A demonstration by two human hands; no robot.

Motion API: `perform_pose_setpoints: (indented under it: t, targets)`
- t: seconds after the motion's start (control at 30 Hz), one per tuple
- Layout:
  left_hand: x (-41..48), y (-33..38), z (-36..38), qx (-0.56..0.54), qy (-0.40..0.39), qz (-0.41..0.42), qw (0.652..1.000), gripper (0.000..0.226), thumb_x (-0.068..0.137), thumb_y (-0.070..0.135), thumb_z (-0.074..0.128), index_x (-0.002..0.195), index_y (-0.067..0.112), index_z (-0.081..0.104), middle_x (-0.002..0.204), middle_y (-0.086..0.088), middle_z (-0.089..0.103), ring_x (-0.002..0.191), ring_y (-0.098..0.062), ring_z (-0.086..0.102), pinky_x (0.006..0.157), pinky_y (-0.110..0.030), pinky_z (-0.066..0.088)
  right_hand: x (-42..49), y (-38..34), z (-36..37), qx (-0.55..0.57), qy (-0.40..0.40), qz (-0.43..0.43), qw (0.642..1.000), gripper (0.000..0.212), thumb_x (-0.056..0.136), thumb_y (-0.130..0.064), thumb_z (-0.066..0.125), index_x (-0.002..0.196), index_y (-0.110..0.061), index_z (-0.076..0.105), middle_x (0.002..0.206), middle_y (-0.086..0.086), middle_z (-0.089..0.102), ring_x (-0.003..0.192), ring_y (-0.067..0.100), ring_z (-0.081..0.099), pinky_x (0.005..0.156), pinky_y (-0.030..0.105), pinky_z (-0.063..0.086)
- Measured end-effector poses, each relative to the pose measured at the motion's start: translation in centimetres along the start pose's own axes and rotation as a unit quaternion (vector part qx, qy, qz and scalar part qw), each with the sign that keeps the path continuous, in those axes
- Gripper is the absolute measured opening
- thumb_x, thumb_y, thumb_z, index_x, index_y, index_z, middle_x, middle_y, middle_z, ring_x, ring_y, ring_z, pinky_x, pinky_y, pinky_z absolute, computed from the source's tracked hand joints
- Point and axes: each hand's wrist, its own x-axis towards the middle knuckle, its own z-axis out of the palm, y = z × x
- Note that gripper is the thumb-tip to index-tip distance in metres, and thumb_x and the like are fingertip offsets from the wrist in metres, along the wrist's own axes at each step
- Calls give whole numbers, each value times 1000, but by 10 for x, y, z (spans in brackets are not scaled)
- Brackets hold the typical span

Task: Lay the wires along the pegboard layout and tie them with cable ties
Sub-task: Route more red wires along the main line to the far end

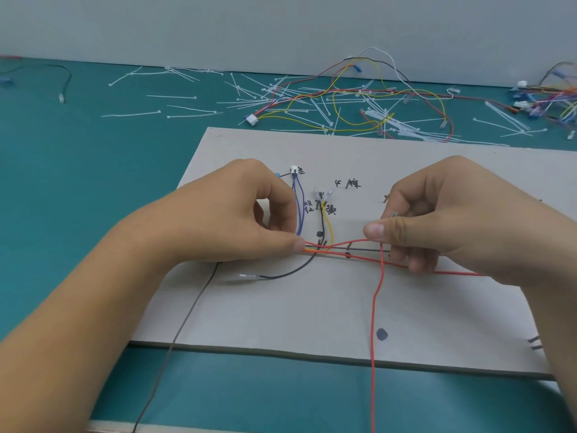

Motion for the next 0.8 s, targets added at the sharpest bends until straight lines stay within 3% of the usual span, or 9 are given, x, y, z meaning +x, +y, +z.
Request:
perform_pose_setpoints:
  t: [0.23, 0.37, 0.53, 0.67, 0.8]
  targets:
    - [5, 3, 9, 38, 34, 10, 999, 25, 83, 31, 82, 65, 23, 66, 63, 15, 61, 44, -5, 47, 48, -11, 37, 8, 4, 2, -17, 66, 12, 998, 28, 80, -28, 83, 66, -7, 71, 57, 11, 70, 42, 19, 61, 42, 26, 51]
    - [6, 2, 10, 48, 28, 11, 998, 23, 83, 31, 81, 67, 26, 65, 64, 18, 62, 48, -4, 50, 50, -11, 39, 9, 2, 4, -109, 87, 28, 990, 33, 87, -38, 78, 68, -11, 73, 59, 4, 72, 46, 19, 68, 53, 40, 61]
    - [8, 4, 13, 57, 3, 28, 998, 13, 88, 23, 75, 80, 32, 71, 74, 21, 64, 51, -4, 55, 53, -12, 40, 14, -6, 0, -230, 96, 27, 968, 42, 89, -51, 71, 63, -19, 70, 55, -9, 70, 46, 7, 64, 51, 23, 44]
    - [9, 3, 13, 52, 0, 30, 998, 14, 88, 20, 74, 81, 32, 73, 73, 21, 64, 51, -5, 55, 52, -12, 40, 22, -14, 1, -296, 96, 12, 950, 47, 90, -55, 69, 63, -17, 68, 54, -10, 69, 51, 7, 63, 59, 28, 52]
    - [10, 2, 13, 33, 6, 33, 999, 15, 87, 20, 77, 88, 34, 69, 79, 18, 65, 50, -4, 54, 52, -13, 40, 40, -28, 3, -326, 85, 14, 941, 47, 90, -55, 69, 67, -14, 69, 57, -2, 71, 62, 18, 68, 66, 34, 58]
